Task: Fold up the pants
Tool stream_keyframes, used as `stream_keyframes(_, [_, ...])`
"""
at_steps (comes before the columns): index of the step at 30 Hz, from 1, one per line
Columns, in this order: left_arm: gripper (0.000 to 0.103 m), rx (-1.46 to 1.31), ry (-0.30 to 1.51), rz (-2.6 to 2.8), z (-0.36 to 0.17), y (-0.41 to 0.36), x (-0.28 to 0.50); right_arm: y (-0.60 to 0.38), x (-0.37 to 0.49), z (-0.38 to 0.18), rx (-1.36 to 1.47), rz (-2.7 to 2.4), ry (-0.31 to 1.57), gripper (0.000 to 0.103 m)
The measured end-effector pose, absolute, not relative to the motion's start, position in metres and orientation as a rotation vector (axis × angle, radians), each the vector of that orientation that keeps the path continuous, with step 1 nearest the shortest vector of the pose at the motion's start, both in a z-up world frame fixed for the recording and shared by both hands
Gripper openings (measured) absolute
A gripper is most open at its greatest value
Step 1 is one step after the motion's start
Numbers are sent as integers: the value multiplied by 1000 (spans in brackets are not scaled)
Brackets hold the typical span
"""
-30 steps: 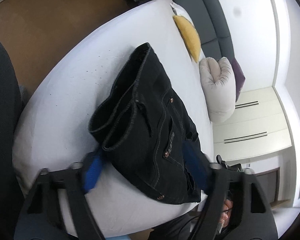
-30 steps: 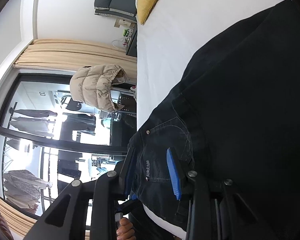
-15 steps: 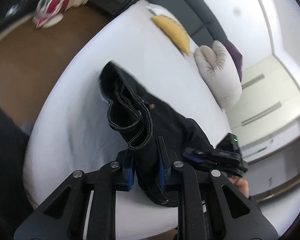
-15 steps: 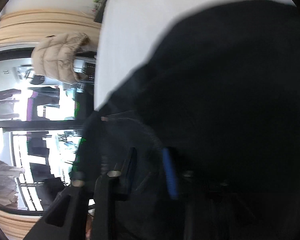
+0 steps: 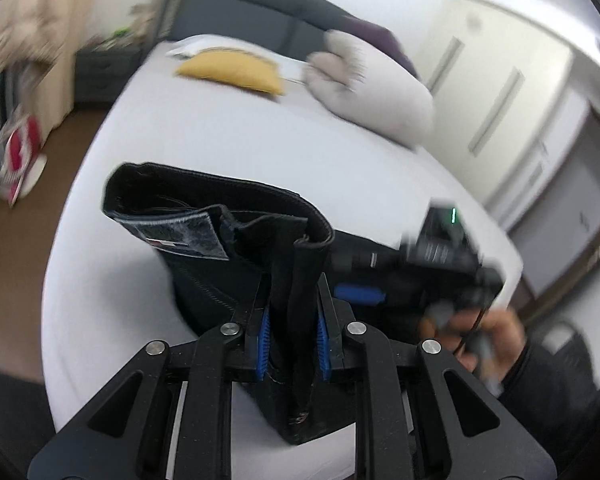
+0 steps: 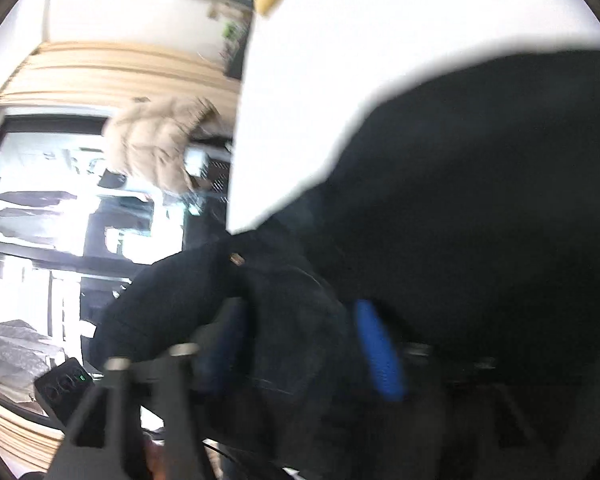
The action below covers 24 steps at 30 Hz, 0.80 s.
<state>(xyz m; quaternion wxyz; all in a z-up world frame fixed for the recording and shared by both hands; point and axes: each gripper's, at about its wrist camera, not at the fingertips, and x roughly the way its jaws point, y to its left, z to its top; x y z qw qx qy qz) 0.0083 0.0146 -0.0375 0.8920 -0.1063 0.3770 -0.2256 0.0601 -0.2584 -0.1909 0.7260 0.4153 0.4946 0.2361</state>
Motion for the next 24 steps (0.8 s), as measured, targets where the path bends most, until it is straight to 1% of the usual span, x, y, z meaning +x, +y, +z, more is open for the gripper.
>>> stream_keyframes(6, [16, -24, 777, -585, -44, -80, 3, -270, 57, -119, 809, 677, 1054, 75])
stream_keyframes(8, [15, 33, 777, -616, -51, -103, -1, -272, 54, -103, 778, 706, 1040, 80])
stream_keyframes(11, [14, 79, 789, -648, -60, -133, -2, -274, 50, -93, 750, 734, 1030, 83])
stream_keyframes(12, [14, 95, 788, -654, -63, -139, -3, -274, 48, -92, 733, 726, 1033, 87])
stream_keyframes(15, [14, 126, 788, -667, -67, -154, -11, -270, 50, -105, 692, 655, 1092, 87])
stream_keyframes(17, [14, 158, 784, -667, -71, -164, -13, -276, 50, -118, 703, 623, 1138, 73])
stream_keyframes(19, [14, 187, 782, -669, -73, -177, -12, -282, 51, -125, 708, 617, 1150, 43])
stream_keyframes(20, [14, 196, 784, -673, -75, -181, -13, -285, 50, -125, 708, 611, 1151, 34])
stream_keyframes(21, [14, 202, 786, -679, -77, -184, -13, -288, 48, -125, 703, 602, 1146, 20])
stream_keyframes(22, [14, 208, 785, -685, -78, -191, -13, -291, 49, -124, 690, 586, 1142, 17])
stream_keyframes(24, [14, 211, 788, -698, -80, -200, -14, -295, 45, -121, 664, 564, 1129, 16])
